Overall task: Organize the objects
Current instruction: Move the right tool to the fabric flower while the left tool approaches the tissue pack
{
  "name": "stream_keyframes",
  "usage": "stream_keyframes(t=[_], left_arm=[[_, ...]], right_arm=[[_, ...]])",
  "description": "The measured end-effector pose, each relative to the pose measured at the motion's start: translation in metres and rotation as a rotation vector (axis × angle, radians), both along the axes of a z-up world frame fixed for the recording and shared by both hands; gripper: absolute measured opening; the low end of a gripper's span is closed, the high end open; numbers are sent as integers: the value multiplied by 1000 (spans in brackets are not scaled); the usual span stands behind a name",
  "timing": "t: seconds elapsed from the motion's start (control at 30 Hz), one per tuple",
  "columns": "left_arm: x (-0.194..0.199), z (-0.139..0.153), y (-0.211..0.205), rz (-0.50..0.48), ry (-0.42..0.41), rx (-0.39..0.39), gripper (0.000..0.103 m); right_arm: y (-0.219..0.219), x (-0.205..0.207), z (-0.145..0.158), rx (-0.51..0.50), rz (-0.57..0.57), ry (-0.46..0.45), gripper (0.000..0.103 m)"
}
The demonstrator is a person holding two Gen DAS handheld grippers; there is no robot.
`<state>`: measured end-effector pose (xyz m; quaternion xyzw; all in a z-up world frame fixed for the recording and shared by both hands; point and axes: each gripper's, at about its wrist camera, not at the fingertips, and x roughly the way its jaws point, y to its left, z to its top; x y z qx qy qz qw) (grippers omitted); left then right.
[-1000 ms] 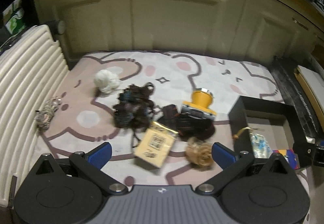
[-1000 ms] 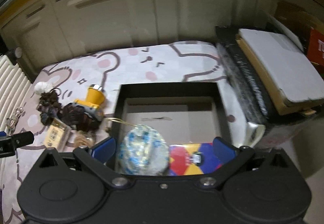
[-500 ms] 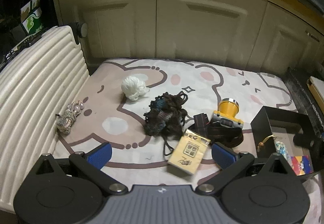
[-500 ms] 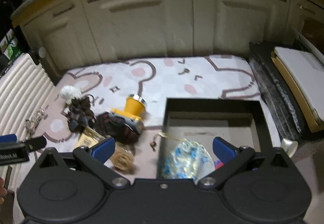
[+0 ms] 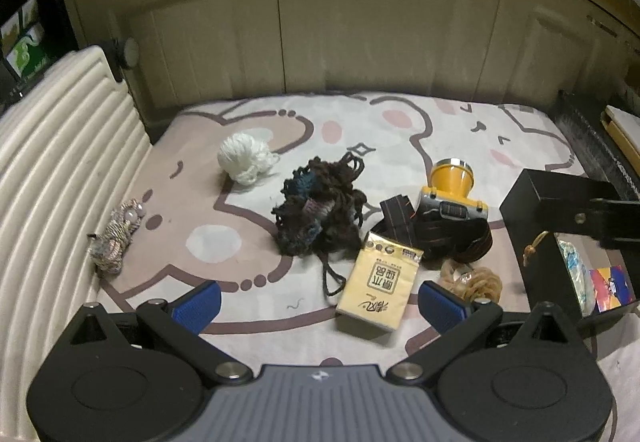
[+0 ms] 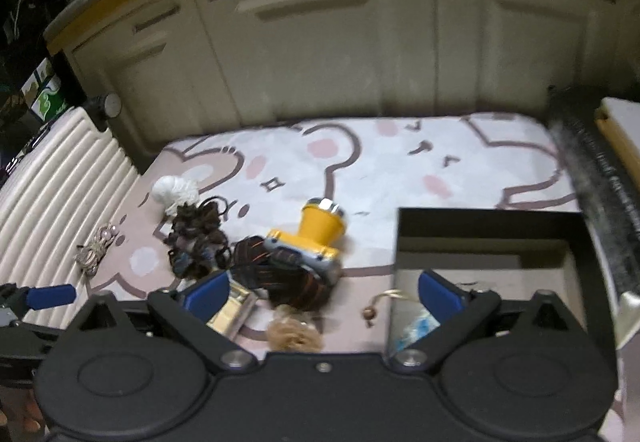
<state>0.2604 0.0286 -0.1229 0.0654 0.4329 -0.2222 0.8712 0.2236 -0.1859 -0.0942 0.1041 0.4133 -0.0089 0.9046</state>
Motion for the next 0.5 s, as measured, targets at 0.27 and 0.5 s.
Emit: stream_keyframes(t=[0.27, 0.5], left_arm=[[16, -16, 7, -7, 50, -20, 102], [24, -24, 11, -12, 80, -41, 96]], right_arm=[[19, 25, -38, 32, 121, 144, 60], [35, 35, -66, -41, 213, 213, 57]])
